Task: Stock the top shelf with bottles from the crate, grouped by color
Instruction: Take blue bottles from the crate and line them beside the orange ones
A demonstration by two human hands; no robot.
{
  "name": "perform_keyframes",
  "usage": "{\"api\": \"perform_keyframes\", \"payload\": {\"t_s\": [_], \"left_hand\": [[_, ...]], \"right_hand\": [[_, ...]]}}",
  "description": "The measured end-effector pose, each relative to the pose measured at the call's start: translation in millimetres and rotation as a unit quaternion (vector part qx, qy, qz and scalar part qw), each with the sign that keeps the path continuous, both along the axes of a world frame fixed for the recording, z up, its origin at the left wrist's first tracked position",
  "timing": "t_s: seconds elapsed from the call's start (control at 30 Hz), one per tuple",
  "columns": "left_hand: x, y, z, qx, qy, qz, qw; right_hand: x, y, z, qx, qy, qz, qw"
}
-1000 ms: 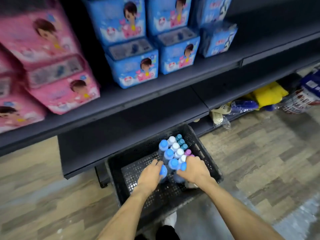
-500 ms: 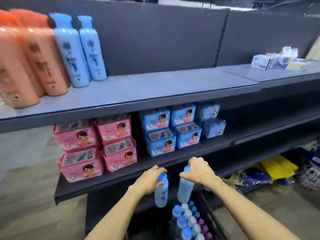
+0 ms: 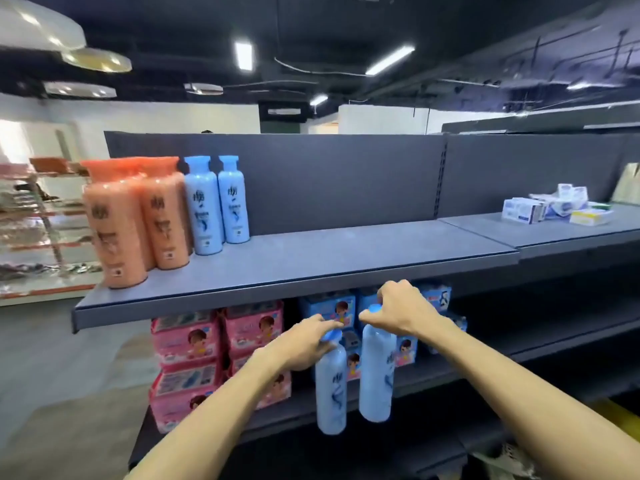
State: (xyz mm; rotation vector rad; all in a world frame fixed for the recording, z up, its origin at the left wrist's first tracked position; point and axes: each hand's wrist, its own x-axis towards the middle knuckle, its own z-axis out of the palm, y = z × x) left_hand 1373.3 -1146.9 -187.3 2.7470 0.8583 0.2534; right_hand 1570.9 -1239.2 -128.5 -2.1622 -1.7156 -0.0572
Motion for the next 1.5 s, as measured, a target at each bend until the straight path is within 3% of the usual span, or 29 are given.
{"api": "perform_keyframes", "payload": {"t_s": [0.37, 0.63, 0.8, 1.5], "left_hand": [[-16.3, 16.9, 115.6, 0.068, -0.028, -0.023, 0.997], [-45.6, 45.1, 218.5, 0.045, -0.207, 0.009, 0.977], [-57.3, 59.9, 270.8, 0.066, -0.256, 0.037, 0.964], [-90.8, 129.3, 271.9, 0.050, -0.167, 0.143, 0.974]], "right_hand": [[-13.5, 31.3, 128.7, 0.127, -0.060, 0.036, 0.989], [-21.9, 53.1, 194.6, 0.175, -0.043, 0.027, 0.983], [-34.8, 73.5, 226.4, 0.194, -0.045, 0.019, 0.980], [-89.5, 180.7, 222.1, 0.193, 0.001, 0.046, 0.980]]}}
